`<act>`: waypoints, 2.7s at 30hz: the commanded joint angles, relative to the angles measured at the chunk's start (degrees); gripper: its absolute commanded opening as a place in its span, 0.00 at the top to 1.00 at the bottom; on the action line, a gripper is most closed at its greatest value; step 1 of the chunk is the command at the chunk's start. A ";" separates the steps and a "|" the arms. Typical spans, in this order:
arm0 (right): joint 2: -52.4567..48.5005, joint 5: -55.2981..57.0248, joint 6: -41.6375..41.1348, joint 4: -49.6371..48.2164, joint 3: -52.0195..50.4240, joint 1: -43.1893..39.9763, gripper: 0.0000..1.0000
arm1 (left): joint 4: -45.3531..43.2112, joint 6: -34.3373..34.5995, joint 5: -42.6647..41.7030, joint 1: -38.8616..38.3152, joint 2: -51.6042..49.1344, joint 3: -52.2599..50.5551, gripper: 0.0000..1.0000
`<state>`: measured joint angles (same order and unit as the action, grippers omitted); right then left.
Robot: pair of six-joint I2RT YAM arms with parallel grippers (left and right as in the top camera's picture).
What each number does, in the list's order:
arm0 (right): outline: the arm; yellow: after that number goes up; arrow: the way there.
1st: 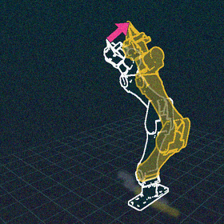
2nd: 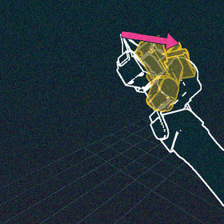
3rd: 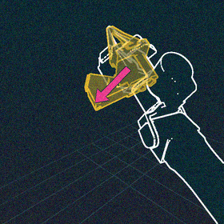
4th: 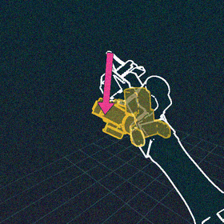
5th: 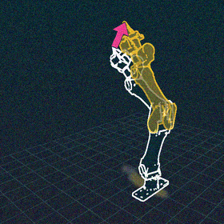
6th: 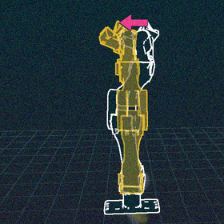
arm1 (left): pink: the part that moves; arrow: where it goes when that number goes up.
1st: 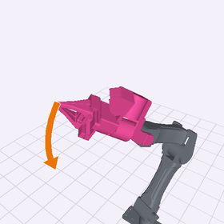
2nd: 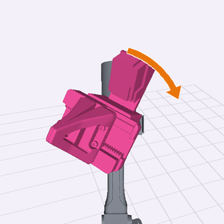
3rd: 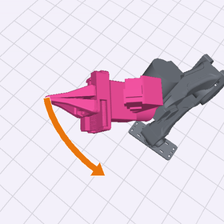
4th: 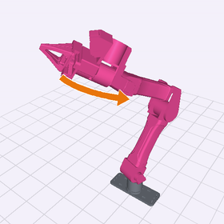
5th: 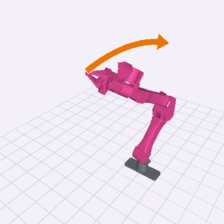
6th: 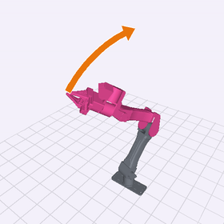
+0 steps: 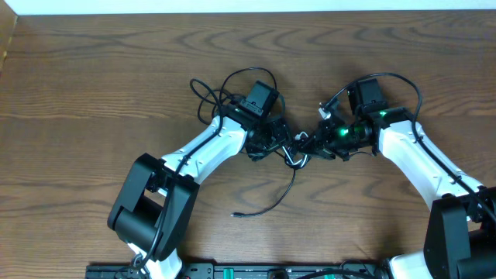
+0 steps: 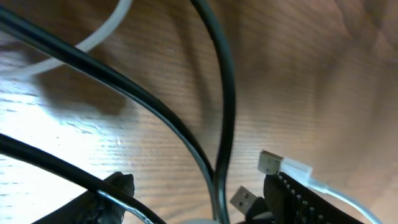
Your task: Untangle cables
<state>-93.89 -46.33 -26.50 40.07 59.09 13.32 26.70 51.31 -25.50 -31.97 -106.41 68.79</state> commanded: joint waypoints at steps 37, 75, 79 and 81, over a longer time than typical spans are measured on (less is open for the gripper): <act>1.01 -4.70 0.90 -0.22 0.04 0.28 0.99 | -3.69 -5.68 15.69 -4.33 -0.76 -0.35 0.81; 0.98 0.83 18.91 -1.86 0.04 3.34 0.75 | 1.22 -15.72 14.62 -0.11 9.05 -0.31 0.93; 0.98 12.28 18.88 0.72 0.04 6.23 0.75 | 1.14 -15.72 14.40 -0.11 9.05 -0.31 0.92; 0.98 14.78 18.88 0.59 0.04 7.10 0.77 | 1.11 -15.72 14.40 -0.11 9.05 -0.31 0.93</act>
<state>-93.78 -37.34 -9.10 40.66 59.07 19.16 28.01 36.97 -11.66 -32.03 -98.13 68.77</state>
